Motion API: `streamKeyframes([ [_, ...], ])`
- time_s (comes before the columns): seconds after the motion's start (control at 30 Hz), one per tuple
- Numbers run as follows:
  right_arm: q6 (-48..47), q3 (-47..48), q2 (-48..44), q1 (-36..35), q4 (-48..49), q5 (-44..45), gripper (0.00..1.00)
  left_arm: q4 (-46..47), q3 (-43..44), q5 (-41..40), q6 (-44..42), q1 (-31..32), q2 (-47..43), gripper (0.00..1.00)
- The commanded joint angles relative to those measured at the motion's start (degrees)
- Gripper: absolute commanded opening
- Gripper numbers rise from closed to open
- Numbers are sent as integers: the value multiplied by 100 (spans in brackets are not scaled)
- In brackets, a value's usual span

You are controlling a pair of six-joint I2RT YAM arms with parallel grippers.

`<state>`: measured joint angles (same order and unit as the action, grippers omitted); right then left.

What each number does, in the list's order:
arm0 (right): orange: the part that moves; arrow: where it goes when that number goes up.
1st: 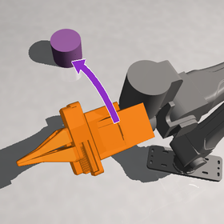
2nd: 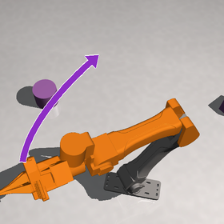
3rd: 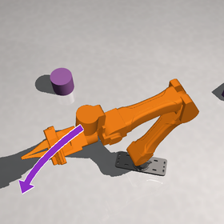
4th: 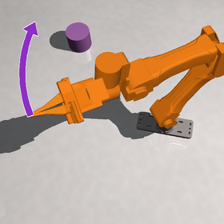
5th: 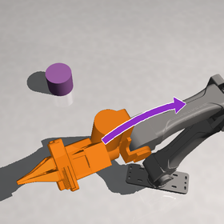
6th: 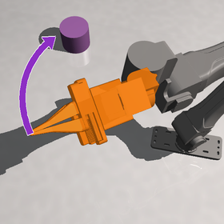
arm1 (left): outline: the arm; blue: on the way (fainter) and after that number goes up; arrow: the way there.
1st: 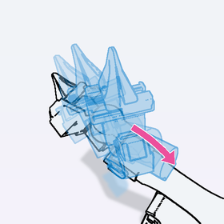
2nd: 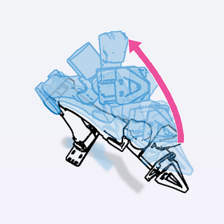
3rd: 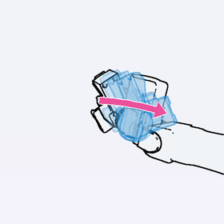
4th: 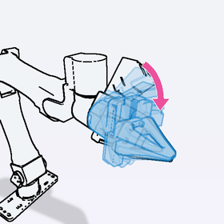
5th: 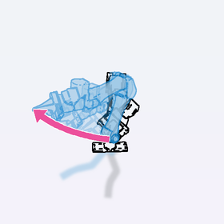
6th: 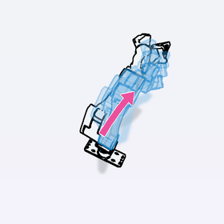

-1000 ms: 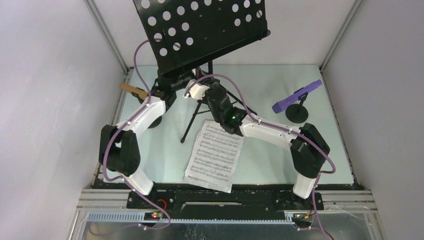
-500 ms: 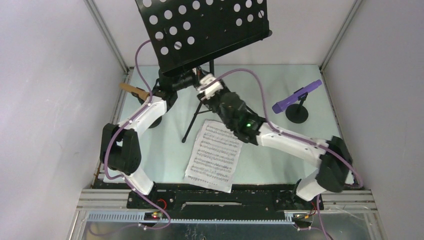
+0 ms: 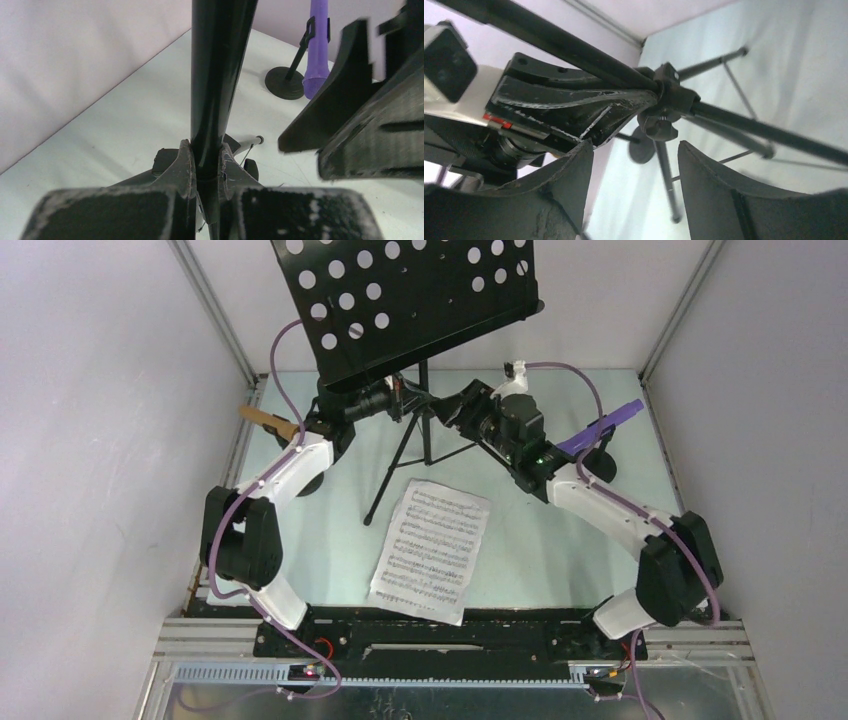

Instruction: Pack up the instrument practice props

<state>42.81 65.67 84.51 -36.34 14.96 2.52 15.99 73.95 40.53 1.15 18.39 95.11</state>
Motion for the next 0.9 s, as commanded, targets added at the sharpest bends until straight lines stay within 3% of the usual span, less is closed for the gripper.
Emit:
streamKeyframes([
  [0.0,2137,-2,259,187,492,-1139,70,-195,259,-224,106,-63,111,5],
  [0.23,2992,6,605,345,617,-1367,70,-207,269,-215,119,-68,118,5],
  [0.87,2971,2,1152,554,982,-1291,59,-199,275,-177,123,-63,122,5],
])
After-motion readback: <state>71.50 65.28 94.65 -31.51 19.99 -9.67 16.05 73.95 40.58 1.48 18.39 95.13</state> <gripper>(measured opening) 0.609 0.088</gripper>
